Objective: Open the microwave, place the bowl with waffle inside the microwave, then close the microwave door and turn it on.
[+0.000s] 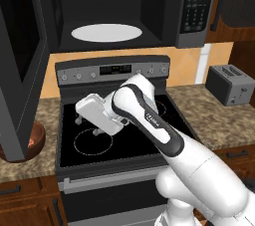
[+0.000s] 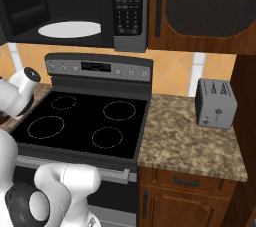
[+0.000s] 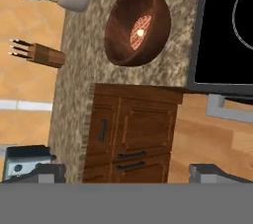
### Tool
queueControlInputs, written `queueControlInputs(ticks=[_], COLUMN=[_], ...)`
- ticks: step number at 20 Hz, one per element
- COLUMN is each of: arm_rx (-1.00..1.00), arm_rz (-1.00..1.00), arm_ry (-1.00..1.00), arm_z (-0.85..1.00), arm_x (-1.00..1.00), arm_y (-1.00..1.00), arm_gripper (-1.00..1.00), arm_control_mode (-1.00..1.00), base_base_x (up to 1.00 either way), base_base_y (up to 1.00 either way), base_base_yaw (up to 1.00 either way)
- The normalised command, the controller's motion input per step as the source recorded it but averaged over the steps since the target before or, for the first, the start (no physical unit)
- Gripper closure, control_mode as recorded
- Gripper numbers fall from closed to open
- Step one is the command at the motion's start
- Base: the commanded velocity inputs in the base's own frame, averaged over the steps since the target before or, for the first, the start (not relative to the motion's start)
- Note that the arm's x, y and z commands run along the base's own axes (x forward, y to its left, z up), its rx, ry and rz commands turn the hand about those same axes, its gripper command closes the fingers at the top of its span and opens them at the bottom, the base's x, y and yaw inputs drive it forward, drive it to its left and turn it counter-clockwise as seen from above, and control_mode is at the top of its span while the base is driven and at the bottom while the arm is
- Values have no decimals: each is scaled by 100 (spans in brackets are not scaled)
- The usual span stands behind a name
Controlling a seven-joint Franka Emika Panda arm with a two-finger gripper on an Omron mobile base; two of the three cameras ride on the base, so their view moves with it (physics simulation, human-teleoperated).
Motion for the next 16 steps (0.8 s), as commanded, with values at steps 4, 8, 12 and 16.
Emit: queueControlInputs(ticks=[4,8,12,16], arm_rx=[-3,-3,-5,-5], arm_rz=[6,0,0,0], arm_ry=[0,6,2,0], arm_z=[-45,-41,-31,-13], arm_x=[92,91,67,38], arm_y=[43,69,73,48], arm_gripper=[-100,-100,-100,-100], arm_control_mode=[-100,-100,-100,-100], base_base_x=[0,0,0,0], base_base_y=[0,0,0,0], base_base_yaw=[0,0,0,0])
